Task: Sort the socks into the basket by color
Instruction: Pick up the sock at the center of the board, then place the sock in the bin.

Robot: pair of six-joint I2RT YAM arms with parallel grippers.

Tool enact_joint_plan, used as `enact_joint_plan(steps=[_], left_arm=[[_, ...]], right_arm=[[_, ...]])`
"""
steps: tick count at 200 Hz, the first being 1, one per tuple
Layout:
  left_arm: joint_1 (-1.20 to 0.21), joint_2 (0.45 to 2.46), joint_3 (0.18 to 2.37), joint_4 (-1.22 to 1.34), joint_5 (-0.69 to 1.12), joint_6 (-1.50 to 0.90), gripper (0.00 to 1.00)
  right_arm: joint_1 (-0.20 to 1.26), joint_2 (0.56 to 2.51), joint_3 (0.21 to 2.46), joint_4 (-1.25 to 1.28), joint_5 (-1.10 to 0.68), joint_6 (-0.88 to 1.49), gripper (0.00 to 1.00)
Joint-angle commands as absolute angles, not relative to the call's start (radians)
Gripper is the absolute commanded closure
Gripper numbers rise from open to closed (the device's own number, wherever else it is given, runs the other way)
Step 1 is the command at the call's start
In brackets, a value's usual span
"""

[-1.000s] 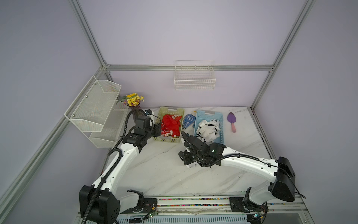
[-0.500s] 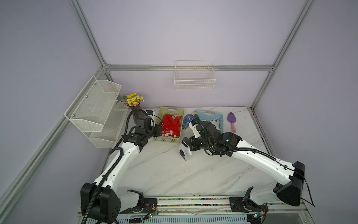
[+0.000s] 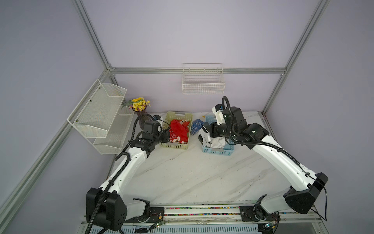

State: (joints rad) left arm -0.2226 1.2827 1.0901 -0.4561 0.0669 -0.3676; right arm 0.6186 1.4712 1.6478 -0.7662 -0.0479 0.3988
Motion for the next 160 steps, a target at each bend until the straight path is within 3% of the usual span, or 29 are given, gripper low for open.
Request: enact_joint_plan(steps=[1, 78, 160], left_arm=[[-0.216, 1.296, 1.083, -0.417, 0.082, -0.382, 0.66], [-0.216, 1.335, 1.076, -0.405, 0.088, -0.380, 0.66], [-0.217, 1.388, 1.087, -0.388, 0.103, -0.377, 0.66]], right_arm=[[0.562, 1.503, 1.708, -0.791, -0.080, 0.345, 1.00], [0.342, 1.646, 1.826, -0.773, -0.150, 0.275, 1.00], [0.248, 1.807, 1.960, -0.736, -0.129, 0.199, 1.00]])
